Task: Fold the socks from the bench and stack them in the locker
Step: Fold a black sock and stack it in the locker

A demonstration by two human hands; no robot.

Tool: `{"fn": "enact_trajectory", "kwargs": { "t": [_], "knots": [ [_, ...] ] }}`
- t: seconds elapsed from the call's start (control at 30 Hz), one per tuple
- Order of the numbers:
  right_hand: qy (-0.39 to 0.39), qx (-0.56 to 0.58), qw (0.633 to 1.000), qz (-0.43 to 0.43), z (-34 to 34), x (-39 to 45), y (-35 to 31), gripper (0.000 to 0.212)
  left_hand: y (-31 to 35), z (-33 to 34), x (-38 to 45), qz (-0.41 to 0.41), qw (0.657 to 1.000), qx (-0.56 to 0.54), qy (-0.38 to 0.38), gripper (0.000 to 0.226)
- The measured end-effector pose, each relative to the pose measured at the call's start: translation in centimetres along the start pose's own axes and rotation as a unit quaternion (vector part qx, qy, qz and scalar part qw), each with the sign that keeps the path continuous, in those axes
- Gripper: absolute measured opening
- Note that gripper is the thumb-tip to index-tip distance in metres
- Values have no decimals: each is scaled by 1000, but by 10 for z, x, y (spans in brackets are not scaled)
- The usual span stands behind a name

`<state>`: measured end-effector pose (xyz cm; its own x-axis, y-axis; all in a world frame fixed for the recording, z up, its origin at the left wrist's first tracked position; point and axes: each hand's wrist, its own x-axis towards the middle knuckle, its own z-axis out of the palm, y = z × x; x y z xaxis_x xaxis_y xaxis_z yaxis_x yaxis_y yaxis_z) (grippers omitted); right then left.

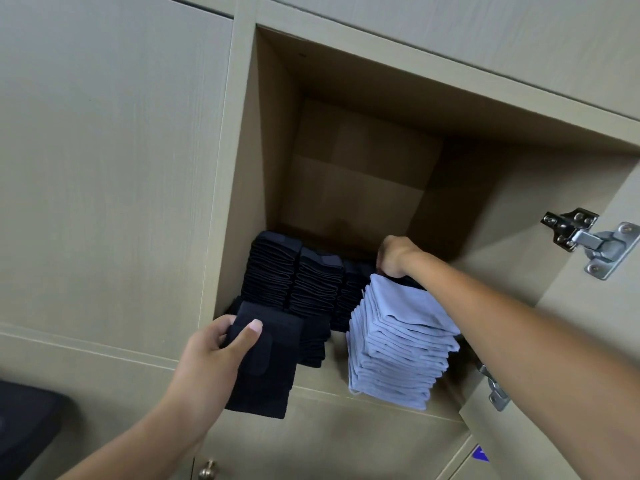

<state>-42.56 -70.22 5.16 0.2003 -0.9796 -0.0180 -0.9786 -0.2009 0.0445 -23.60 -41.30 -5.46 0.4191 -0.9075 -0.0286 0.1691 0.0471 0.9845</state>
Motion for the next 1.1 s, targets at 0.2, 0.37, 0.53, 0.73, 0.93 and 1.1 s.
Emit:
{"fn": "enact_trajectory", "kwargs": {
  "t": [0.2,0.37,0.53,0.73,0.93,1.1],
  "knots": [
    [81,60,994,-42,-14,-29,-6,14,5,-4,-5,-20,1000,-18,-14,19],
    [161,231,951,-130,-11,-91,-30,13,10,-9,-9,-37,999,-32,-13,18],
    [133,366,904,-179,21,-156,-61,5,12,-9,-17,-32,999,-30,-17,17],
    [23,502,845,-181,68,-211,-86,40,12,-6,-24,-12,1000,-27,2,12],
    [-25,591,784,-187,87,-232,-88,45,13,-8,-25,5,1000,-16,-1,10],
    [-35,617,760,-204,91,-231,-83,37,11,-9,-25,3,1000,-12,-6,10]
  ]
}}
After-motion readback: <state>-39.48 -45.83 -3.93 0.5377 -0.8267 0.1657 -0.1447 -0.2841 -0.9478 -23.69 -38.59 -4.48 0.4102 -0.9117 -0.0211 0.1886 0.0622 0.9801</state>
